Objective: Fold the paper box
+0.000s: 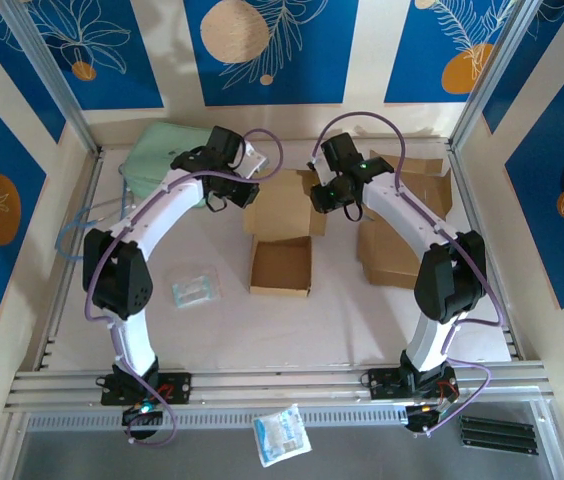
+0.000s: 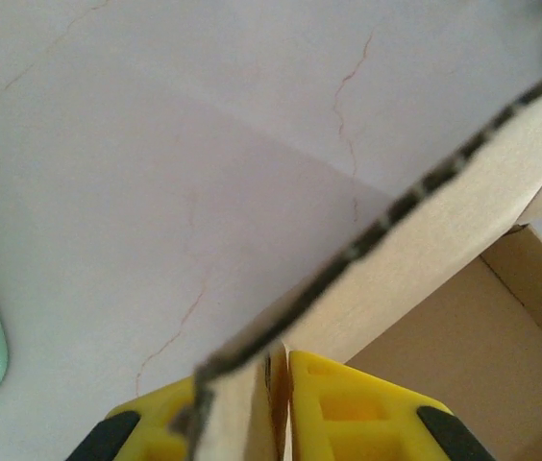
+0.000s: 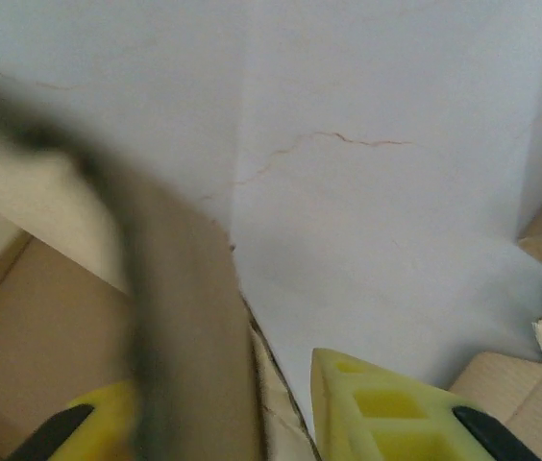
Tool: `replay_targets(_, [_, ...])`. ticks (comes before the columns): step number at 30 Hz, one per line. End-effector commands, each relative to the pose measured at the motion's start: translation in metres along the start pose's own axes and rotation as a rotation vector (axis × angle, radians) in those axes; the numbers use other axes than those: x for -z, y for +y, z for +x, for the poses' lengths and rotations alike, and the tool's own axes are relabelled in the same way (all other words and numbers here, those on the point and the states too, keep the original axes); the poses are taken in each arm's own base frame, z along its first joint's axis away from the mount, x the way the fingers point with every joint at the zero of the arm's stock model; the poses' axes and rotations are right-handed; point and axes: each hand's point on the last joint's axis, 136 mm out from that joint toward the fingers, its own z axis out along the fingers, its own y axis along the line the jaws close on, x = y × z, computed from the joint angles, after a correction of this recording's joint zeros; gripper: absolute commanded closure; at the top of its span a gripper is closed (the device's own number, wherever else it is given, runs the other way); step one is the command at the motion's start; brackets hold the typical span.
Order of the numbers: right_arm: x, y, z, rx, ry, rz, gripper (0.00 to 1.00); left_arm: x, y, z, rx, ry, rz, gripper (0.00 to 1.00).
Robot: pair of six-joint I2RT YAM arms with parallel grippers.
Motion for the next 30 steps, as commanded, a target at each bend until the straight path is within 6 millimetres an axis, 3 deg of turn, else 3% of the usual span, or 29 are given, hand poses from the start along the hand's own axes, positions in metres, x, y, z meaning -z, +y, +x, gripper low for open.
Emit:
replay_targets(1, [0.013,-0.007,-0.004,-0.125,-0.012,0.058,0.83,0.01,0.002,-0.009,0.074,-0.027,-0.079,0.87])
replay_targets(3, [0.014,-0.002,-0.012,-0.177,-0.058,0.056,0.91,0.012,0.001,-0.019,0.12,-0.061,-0.101,0.86])
replay_targets(9, [0.02,-0.008,-0.047,-0.326,-0.212,0.115,0.93,0.021,0.013,-0.05,0.24,-0.197,-0.221,0.88])
replay_targets(16, [0.012,-0.02,-0.084,-0.358,-0.347,0.125,0.95,0.03,0.037,-0.087,0.345,-0.425,-0.326,0.88])
replay_targets(23, [0.006,-0.045,-0.128,-0.257,-0.579,0.217,1.0,0.009,0.045,-0.118,0.342,-0.562,-0.337,0.88])
replay_targets(30, [-0.015,-0.046,-0.135,-0.224,-0.711,0.247,1.0,-0.022,0.053,-0.116,0.362,-0.6,-0.37,0.89])
